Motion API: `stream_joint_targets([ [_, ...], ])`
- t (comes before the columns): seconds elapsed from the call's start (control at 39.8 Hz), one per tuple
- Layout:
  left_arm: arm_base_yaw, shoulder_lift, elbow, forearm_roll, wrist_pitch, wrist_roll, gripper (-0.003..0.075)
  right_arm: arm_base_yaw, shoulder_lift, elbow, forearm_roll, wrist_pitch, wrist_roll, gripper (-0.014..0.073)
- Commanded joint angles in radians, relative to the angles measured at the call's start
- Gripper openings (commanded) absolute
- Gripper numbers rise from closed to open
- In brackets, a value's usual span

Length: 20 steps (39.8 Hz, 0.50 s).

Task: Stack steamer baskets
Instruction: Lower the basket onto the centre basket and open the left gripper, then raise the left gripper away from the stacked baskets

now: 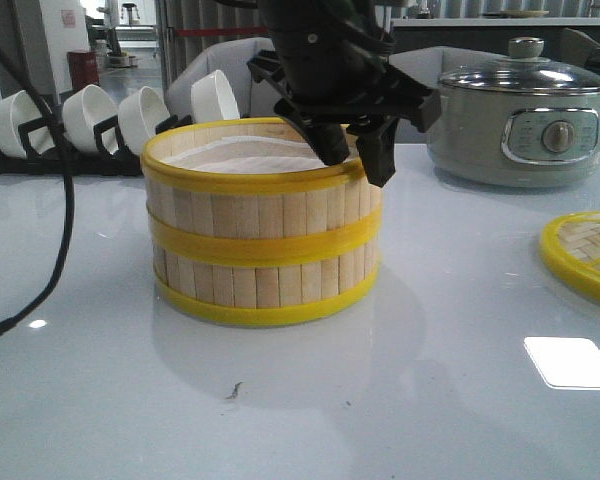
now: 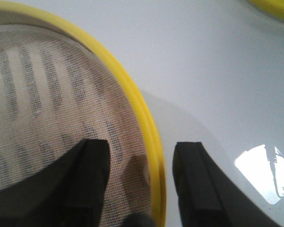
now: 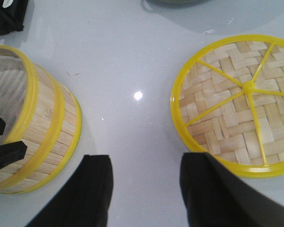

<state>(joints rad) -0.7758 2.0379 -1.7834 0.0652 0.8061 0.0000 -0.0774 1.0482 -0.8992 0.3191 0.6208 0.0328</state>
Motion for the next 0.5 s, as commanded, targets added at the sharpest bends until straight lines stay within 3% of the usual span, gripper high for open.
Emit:
stream_joint_targets([
  [0.0, -0.008, -0.059, -0.036, 0.019, -0.033, 0.000, 0.0415, -0.003, -0.013, -0.038, 0.020, -0.057, 0.001, 0.0445],
  [0.2, -0.008, -0.065, -0.073, 0.102, -0.017, -0.053, 0.0415, -0.003, -0.013, -0.038, 0.020, -0.049, 0.001, 0.0445],
  [0.48, -0.008, -0.069, -0.252, 0.126, 0.069, -0.083, 0.0415, -0.003, -0.013, -0.038, 0.020, -0.042, 0.001, 0.0445],
])
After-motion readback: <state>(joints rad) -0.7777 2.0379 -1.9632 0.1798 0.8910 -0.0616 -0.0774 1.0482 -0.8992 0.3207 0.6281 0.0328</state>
